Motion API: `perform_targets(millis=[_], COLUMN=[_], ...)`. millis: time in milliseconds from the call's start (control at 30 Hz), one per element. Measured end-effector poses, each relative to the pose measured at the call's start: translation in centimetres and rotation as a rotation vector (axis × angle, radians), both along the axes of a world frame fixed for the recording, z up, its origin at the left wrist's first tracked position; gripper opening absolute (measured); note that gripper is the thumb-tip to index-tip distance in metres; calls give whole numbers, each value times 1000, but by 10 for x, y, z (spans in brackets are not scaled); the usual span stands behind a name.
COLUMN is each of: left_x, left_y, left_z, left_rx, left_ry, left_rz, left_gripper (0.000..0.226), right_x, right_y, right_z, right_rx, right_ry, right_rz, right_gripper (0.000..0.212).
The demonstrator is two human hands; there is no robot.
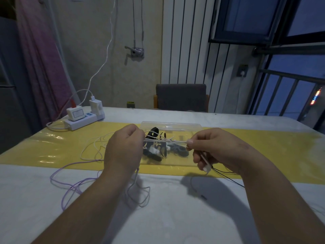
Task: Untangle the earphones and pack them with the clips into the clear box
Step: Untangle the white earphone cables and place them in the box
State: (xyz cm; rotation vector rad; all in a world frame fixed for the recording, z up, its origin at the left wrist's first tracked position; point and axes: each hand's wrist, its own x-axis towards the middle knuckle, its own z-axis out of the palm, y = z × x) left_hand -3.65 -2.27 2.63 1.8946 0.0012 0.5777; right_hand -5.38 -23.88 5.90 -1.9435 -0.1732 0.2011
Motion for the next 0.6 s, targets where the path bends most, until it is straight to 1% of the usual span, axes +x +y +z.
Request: perform_targets(millis=[67,133,233,333,433,600], left_x=[0,1,2,0,1,-2], left_y=[1,3,2,2,3,1], left_z=[-1,-2,-2,-1,-2,-4], left_rx=[46,81,49,57,122,176], left_ry=[2,-3,-11,-7,20,104], left_rz=[9,7,1,-10,-14,-31], left_gripper=[23,25,29,31,32,22], right_x=[0,0,-1,-1,0,0], right_y=[0,-2,-3,-3,-3,-3], right_z=[0,1,2,2,1,1], right_rx=[22,32,73,119,154,195], right_ry=[4,26,70,107,149,181], right_rz=[-4,4,26,45,66,92], right_gripper=[27,20,11,12,11,11])
